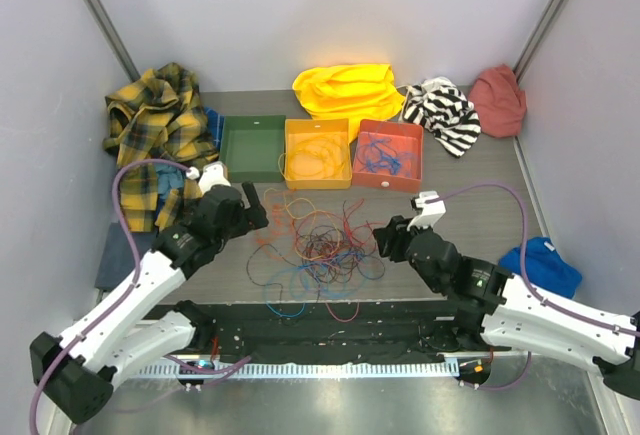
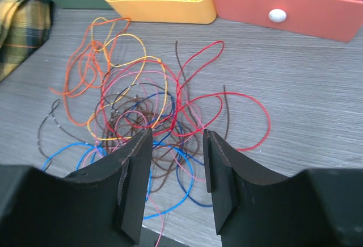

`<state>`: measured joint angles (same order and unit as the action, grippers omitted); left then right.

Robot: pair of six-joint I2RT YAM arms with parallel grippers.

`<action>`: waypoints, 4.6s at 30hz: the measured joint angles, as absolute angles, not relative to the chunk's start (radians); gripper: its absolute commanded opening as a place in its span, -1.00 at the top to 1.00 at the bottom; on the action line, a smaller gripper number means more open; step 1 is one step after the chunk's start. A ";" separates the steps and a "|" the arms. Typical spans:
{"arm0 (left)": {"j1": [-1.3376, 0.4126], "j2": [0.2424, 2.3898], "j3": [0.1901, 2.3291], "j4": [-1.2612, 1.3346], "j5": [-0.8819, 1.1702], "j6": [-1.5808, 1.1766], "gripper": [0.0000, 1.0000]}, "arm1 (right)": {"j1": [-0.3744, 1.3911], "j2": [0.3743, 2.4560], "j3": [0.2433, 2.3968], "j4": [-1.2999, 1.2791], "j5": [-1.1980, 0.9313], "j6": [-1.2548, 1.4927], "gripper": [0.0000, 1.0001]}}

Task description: Untangle the cables

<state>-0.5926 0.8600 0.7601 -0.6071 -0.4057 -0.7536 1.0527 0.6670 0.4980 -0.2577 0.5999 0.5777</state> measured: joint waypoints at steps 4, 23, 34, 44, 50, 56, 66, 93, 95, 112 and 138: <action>-0.550 0.984 0.755 -0.568 -0.361 -0.775 -0.99 | 1.053 0.721 0.522 -0.262 0.624 0.576 0.06; -0.394 1.414 0.812 -0.265 -0.175 -0.778 -0.24 | 1.053 0.671 0.523 -0.263 0.646 0.585 0.06; -0.467 1.499 0.984 -0.227 -0.184 -0.578 -0.14 | 1.053 0.673 0.518 -0.263 0.661 0.585 0.06; -0.527 1.641 1.077 -0.335 -0.266 -0.420 -0.15 | 1.053 0.702 0.517 -0.263 0.672 0.577 0.06; -0.527 1.729 1.144 -0.372 -0.293 -0.380 -0.15 | 1.053 0.707 0.516 -0.262 0.677 0.570 0.06; -0.527 1.793 1.165 -0.375 -0.316 -0.356 0.03 | 1.053 0.699 0.511 -0.264 0.682 0.565 0.06; -0.527 1.813 1.163 -0.376 -0.350 -0.358 0.06 | 1.053 0.674 0.505 -0.271 0.698 0.559 0.07; -0.522 1.468 0.834 -0.418 -0.245 -0.614 -0.09 | 1.053 0.606 0.463 -0.279 0.686 0.585 0.07; -0.525 1.457 0.813 -0.406 -0.215 -0.634 -0.09 | 1.053 0.609 0.460 -0.279 0.686 0.588 0.07; -0.550 1.549 0.821 -0.332 -0.166 -0.674 0.81 | 1.053 0.630 0.460 -0.279 0.676 0.597 0.07; -0.550 1.003 1.552 -0.702 -0.390 -0.533 0.99 | 1.053 0.797 0.477 -0.169 0.574 0.583 0.07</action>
<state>-0.5499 1.0031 1.5517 -0.7021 -0.3897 -0.5335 1.0531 0.7967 0.4767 -0.1692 0.5735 0.5831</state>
